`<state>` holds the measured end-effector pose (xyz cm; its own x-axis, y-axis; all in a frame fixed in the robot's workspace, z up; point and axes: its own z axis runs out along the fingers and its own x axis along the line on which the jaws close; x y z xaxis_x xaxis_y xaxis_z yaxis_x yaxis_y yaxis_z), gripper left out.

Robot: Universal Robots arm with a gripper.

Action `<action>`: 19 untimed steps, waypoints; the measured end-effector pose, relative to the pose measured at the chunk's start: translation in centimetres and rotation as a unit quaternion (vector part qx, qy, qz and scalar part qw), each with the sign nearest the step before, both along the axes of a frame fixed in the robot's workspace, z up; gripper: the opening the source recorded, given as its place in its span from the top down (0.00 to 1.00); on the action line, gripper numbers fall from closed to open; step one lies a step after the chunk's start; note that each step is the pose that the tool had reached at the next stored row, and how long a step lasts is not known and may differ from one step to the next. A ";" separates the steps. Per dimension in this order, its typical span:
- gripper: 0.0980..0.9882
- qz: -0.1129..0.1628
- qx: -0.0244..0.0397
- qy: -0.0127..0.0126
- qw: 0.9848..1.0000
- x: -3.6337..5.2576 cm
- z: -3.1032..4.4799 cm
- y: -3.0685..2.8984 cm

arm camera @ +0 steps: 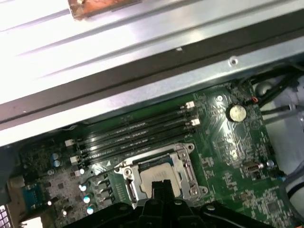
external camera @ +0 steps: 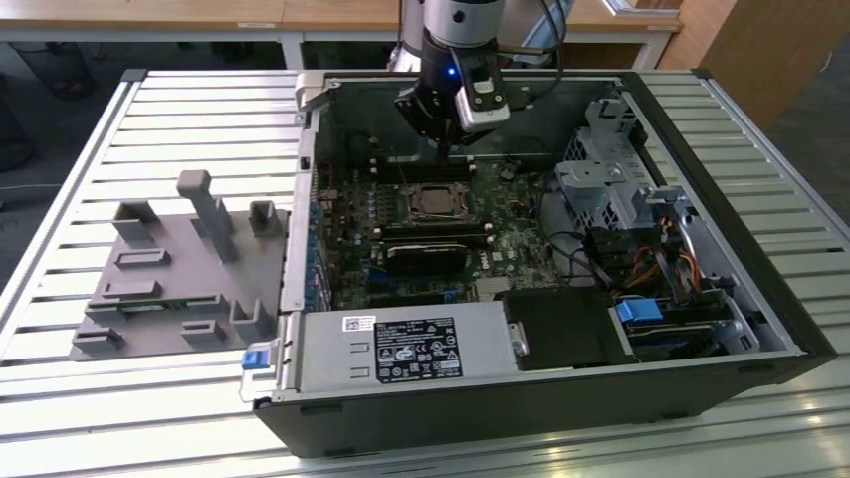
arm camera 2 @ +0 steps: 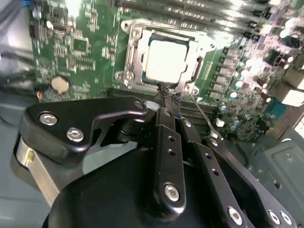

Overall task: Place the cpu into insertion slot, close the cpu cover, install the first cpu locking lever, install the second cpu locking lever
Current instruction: 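Install the first cpu locking lever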

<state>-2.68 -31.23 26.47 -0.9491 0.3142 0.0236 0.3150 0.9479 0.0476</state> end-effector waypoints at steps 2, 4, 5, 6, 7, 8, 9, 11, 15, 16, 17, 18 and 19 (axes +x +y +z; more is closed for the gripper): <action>0.99 0.012 0.003 0.000 1.000 0.00 0.00 0.00; 0.99 0.027 0.004 0.000 1.000 0.00 0.00 0.01; 0.99 0.035 0.004 -0.001 0.999 0.00 -0.01 0.00; 0.99 0.043 0.004 -0.001 0.999 0.00 -0.01 0.00; 0.99 0.052 0.004 -0.001 0.999 0.00 -0.01 0.00; 0.99 0.062 0.004 -0.001 0.998 0.00 -0.01 0.00; 0.99 0.070 0.004 -0.002 0.998 0.00 -0.02 0.00; 0.99 0.086 0.004 -0.003 0.996 0.00 -0.04 0.00; 0.99 0.122 0.004 -0.005 0.992 0.00 -0.10 0.00; 0.99 0.130 0.004 -0.005 0.991 0.00 -0.12 0.00; 0.99 0.137 0.004 -0.005 0.991 0.00 -0.13 0.00; 0.99 0.140 0.004 -0.006 0.990 -0.02 -0.14 0.00; 0.99 0.141 0.004 -0.006 0.990 -0.16 -0.17 -0.01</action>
